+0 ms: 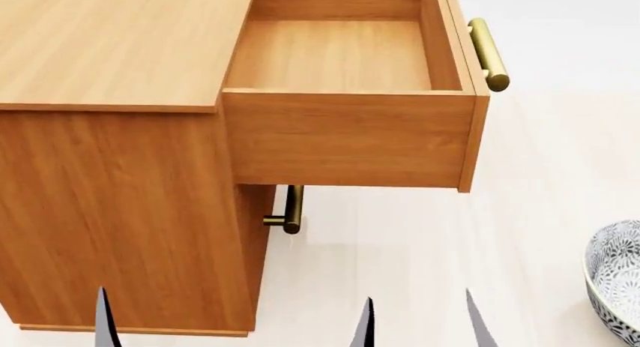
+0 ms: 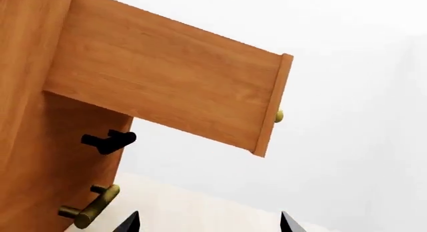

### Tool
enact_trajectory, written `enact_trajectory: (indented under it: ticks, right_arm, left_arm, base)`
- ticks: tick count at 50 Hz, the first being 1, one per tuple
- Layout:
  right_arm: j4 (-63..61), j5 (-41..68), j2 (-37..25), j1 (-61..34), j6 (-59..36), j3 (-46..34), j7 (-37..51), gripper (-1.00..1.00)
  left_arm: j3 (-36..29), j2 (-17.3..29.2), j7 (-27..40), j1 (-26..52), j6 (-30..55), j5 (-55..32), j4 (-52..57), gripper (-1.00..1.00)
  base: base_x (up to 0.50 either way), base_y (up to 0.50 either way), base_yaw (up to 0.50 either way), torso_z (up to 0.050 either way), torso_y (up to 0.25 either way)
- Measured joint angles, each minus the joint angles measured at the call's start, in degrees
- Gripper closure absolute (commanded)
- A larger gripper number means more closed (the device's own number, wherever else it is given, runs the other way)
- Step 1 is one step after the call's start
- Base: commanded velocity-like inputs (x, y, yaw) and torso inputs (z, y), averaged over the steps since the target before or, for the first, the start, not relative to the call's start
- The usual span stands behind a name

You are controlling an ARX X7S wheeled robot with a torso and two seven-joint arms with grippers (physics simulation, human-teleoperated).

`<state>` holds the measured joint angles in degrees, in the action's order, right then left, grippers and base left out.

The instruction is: Put the bowl on top of the cabinet.

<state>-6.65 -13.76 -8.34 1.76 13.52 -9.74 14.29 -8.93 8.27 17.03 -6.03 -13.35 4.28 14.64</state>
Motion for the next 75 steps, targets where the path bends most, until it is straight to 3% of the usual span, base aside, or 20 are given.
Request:
enact_trajectory:
  ticks: [14,25,44,75]
  right_arm:
    - [-0.6,-7.0,-3.7,-3.7,-29.7,1.8,-6.6,-1.00]
    - [3.8,-13.3,-10.9,-12.6,-42.2,1.8,-10.6,-1.00]
    - [12.6,-15.9,-15.7,-23.3,-44.8,-3.5,-17.5,-1.00]
    - [17.5,-13.0,-19.1,-21.6,-45.2,-0.9,-19.2,-1.00]
  left_arm:
    - [-0.5,0.7,0.7,0.1,0.7,-0.8,0.0,-1.00]
    - [-1.2,1.1,1.1,0.0,1.0,-1.2,-0.4,-1.00]
    - [-2.1,1.7,1.6,0.1,1.5,-2.3,-1.0,-1.00]
    - [-3.4,2.5,2.4,0.7,2.8,-4.1,-2.3,-1.00]
  base:
    - [0.00,0.00,0.00,0.000,0.000]
    - [0.00,0.00,0.00,0.000,0.000]
    - [0.00,0.00,0.00,0.000,0.000]
    - [0.00,0.00,0.00,0.000,0.000]
